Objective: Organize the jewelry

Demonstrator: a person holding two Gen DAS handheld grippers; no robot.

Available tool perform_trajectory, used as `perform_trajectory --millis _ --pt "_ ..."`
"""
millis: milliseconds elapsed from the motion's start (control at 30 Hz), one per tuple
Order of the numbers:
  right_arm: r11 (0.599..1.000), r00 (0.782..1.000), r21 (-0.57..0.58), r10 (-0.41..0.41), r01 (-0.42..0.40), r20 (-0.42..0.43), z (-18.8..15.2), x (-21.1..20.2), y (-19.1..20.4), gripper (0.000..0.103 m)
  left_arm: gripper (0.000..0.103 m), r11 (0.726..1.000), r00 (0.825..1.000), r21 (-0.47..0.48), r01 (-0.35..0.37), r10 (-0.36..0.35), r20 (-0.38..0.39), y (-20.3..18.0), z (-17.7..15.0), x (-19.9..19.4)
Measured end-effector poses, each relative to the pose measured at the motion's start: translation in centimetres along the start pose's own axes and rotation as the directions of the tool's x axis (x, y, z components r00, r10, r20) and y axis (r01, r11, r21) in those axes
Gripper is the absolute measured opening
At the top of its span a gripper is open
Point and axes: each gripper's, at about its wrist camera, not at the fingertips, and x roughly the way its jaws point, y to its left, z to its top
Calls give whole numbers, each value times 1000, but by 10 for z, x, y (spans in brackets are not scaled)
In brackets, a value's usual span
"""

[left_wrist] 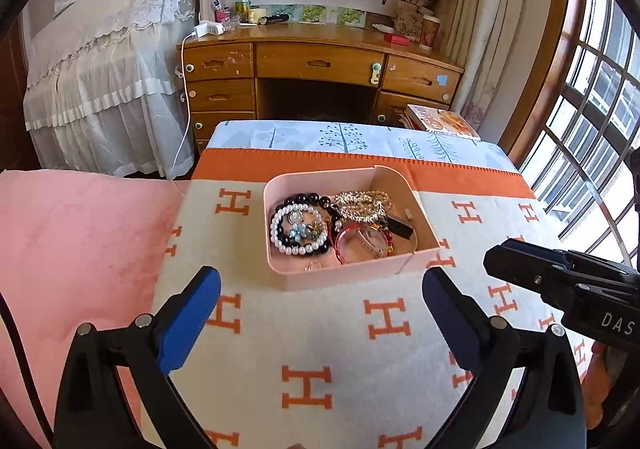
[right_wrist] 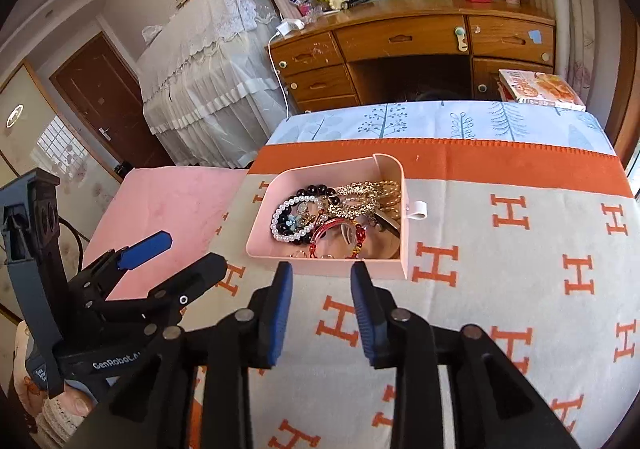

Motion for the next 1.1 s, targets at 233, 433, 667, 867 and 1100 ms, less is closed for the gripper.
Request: perform_trajectory --millis 233,433,667,867,1100 --pt "999 998 34 -20 18 56 -52 -50 -1 40 102 1000 999 16 -9 8 48 -30 -45 -55" --pt "996 993 34 -83 80 88 -96 -78 2 53 102 1000 996 17 -6 5 90 -55 -80 -87" --pt "980 967 53 -199 193 161 -131 -106 3 58 102 998 992 -14 -60 61 115 -71 -105 -101" --pt "970 944 33 -241 240 225 -140 -116 4 62 102 994 991 1 -108 107 83 -83 -114 -99" --pt "969 935 36 -247 246 253 -146 -120 2 62 102 992 987 -4 -127 127 100 -86 -118 -102"
